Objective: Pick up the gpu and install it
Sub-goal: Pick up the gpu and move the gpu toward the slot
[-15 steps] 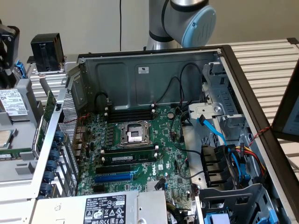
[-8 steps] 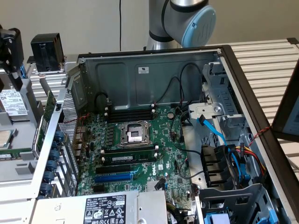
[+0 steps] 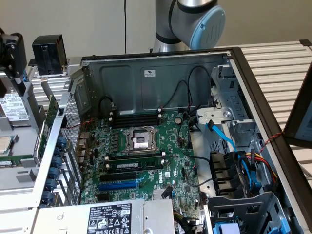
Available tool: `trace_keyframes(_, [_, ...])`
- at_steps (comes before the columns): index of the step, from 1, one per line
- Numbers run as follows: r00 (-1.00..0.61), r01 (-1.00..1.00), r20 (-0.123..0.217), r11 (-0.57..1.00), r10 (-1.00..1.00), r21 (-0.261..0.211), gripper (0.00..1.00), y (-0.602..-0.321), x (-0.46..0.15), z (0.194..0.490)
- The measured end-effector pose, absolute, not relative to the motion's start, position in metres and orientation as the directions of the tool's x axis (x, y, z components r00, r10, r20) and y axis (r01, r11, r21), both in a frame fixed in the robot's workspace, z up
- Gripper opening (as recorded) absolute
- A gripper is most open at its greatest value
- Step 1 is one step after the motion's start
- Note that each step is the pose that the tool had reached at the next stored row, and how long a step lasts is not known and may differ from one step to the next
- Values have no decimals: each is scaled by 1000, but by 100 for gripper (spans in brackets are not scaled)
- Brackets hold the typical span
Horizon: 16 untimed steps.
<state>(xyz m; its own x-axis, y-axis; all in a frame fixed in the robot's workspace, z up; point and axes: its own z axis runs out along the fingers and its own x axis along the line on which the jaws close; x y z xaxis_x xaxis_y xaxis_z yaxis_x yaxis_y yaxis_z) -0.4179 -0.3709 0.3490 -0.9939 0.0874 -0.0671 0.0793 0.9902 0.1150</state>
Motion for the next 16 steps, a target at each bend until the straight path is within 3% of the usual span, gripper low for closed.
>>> trace_keyframes(16, [-993, 90, -66, 987, 99, 133, 51, -373, -418, 322])
